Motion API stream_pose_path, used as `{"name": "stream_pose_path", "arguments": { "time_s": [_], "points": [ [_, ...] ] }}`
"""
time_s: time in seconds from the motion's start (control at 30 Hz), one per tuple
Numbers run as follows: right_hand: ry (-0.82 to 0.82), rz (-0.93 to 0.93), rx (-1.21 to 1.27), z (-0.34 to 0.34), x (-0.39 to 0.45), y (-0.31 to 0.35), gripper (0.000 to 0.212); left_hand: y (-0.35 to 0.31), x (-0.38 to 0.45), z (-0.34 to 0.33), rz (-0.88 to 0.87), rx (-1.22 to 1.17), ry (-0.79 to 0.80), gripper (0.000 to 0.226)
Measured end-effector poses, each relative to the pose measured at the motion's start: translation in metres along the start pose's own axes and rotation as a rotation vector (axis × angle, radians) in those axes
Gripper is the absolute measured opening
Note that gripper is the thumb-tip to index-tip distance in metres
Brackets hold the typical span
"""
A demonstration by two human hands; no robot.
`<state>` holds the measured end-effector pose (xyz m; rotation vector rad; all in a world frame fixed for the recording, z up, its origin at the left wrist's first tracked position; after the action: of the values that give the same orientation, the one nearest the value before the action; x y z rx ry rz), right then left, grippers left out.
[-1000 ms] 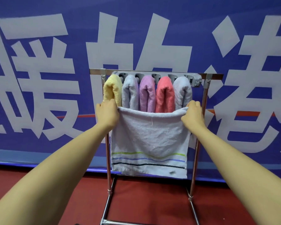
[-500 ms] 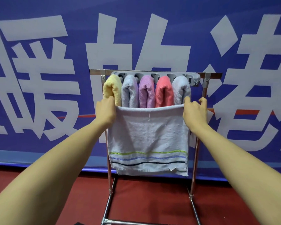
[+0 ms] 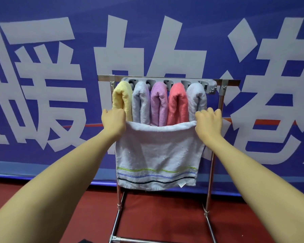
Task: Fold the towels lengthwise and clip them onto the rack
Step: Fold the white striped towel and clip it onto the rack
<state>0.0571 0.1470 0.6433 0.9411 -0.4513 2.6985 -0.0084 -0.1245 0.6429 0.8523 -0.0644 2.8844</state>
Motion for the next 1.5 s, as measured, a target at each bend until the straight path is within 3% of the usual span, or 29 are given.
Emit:
{"name": "stream_pose_path", "arguments": {
  "time_s": [0.2,0.33,0.5,0.63,1.0,1.1,1.23,1.33,1.4,1.5],
  "points": [
    [-0.011,-0.066,0.152,-0.002,0.001,-0.008,0.016,0.005,0.002,-0.011,0.015,0.003,0.057,0.033],
    [0.027,-0.135,0.246,-0.007,0.001,-0.016,0.018,0.003,0.004,-0.017,-0.002,-0.02,0.114,0.022],
    [0.099,-0.183,0.208,-0.012,0.001,-0.02,0.016,-0.002,0.003,-0.014,-0.025,-0.008,0.097,0.018],
    [0.123,-0.184,0.186,-0.013,0.0,-0.019,0.015,-0.004,0.005,-0.008,-0.039,-0.018,0.039,0.034],
    [0.052,-0.147,0.118,-0.012,-0.004,-0.021,0.011,-0.001,-0.006,-0.013,-0.052,0.05,0.073,0.036],
    [0.045,-0.19,0.211,-0.017,-0.01,-0.021,0.016,0.003,-0.009,-0.02,-0.024,0.052,0.096,0.024],
    [0.007,-0.301,0.467,-0.023,-0.016,-0.026,0.02,0.013,-0.011,-0.023,0.077,-0.106,0.071,0.015],
    [-0.022,-0.345,0.653,-0.028,-0.02,-0.03,0.018,0.025,-0.008,-0.027,0.163,-0.388,0.031,0.027],
    [-0.035,-0.341,0.75,-0.03,-0.023,-0.03,0.017,0.027,-0.007,-0.026,0.152,-0.55,-0.014,0.028],
    [-0.033,-0.257,0.862,-0.031,-0.024,-0.021,0.022,0.018,-0.008,-0.024,0.069,-0.591,-0.045,0.025]
  ]
}}
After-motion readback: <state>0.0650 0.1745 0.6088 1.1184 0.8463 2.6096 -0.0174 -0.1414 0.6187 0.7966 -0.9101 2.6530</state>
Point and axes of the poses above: each hand's wrist, its own x-axis towards the middle knuckle, its own z-axis out of the back of the hand, y = z × x, the point moved 7 cm from there along x, towards the middle knuckle, and after that the axes turned 4 degrees about -x, right-handed, at the moved point
